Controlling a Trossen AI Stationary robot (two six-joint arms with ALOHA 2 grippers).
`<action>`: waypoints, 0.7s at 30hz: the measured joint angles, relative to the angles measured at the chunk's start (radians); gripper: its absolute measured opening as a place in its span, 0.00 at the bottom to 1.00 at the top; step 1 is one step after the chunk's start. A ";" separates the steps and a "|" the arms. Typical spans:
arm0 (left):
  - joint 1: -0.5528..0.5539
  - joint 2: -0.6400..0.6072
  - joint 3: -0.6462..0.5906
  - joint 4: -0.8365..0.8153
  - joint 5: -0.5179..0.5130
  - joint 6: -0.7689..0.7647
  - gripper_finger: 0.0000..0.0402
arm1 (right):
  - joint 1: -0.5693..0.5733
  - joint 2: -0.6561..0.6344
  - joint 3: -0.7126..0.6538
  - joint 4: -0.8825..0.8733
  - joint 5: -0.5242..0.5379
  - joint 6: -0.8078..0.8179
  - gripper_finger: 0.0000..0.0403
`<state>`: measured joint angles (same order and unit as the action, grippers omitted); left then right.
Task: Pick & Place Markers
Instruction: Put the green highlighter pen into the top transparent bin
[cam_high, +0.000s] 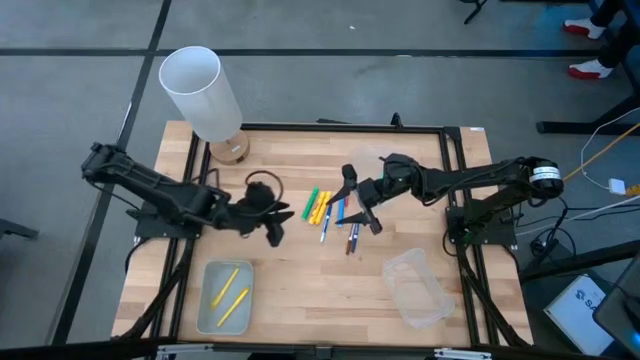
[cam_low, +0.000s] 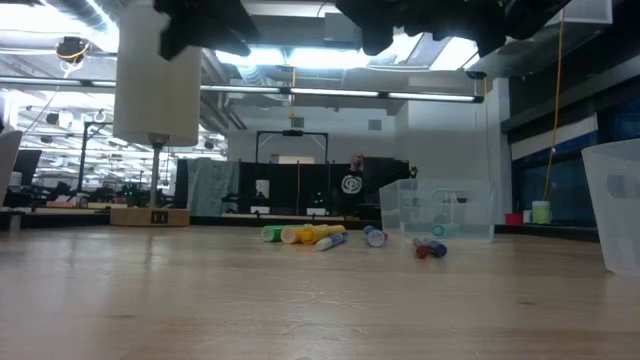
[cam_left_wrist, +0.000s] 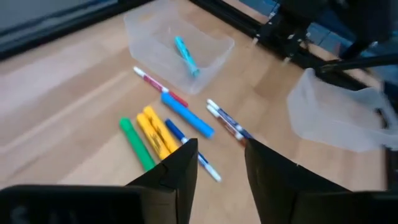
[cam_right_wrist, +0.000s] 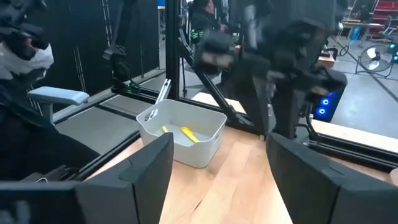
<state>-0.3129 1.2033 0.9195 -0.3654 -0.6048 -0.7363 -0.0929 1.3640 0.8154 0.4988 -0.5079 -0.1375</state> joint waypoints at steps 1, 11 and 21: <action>0.016 0.019 0.000 0.018 0.002 0.023 0.32 | 0.000 -0.005 0.000 -0.004 0.000 0.001 0.63; 0.212 0.201 0.000 0.032 0.168 0.035 0.32 | 0.000 -0.040 0.000 -0.094 0.000 0.017 0.63; 0.316 0.339 0.000 0.060 0.191 0.052 0.32 | 0.000 -0.040 0.000 -0.108 0.026 -0.002 0.63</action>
<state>0.0029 1.5422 0.9195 -0.3049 -0.4139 -0.6847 -0.0929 1.3243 0.8154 0.3908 -0.4816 -0.1390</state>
